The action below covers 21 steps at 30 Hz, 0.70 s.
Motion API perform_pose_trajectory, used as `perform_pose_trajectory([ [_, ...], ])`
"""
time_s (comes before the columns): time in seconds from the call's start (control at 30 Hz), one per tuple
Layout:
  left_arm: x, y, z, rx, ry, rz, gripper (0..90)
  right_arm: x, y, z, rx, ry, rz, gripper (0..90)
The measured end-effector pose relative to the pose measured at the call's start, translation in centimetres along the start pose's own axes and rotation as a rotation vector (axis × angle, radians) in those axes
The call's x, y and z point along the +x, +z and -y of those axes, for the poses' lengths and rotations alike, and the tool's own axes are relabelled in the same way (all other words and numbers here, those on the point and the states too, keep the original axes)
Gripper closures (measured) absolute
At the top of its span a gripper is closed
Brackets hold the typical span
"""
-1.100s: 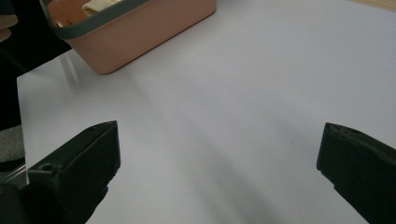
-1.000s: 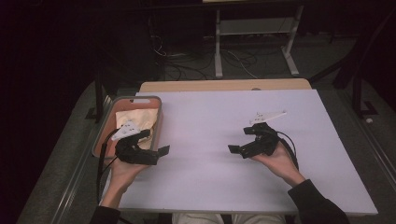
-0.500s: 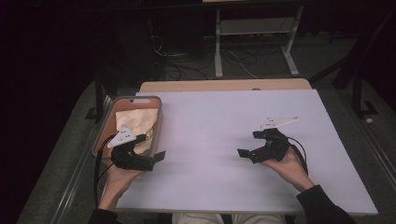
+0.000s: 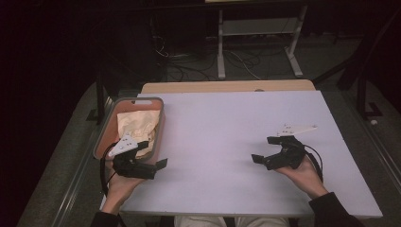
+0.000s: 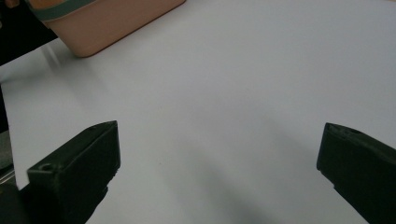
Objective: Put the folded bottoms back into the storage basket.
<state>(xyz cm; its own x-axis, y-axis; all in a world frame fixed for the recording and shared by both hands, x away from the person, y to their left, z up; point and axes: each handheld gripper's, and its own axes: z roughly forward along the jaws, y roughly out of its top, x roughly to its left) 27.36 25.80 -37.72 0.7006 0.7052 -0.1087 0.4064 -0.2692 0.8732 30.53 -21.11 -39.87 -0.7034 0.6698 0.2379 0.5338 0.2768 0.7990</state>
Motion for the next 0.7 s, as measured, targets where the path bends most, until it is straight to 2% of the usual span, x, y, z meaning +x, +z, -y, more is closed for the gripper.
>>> perform_pose_trajectory([
  [0.7, -0.6, 0.2, 1.0, -0.025, -0.007, 0.018, 0.0, -2.0, -3.8, 3.9, -0.044, 0.062, 0.050, 0.0],
])
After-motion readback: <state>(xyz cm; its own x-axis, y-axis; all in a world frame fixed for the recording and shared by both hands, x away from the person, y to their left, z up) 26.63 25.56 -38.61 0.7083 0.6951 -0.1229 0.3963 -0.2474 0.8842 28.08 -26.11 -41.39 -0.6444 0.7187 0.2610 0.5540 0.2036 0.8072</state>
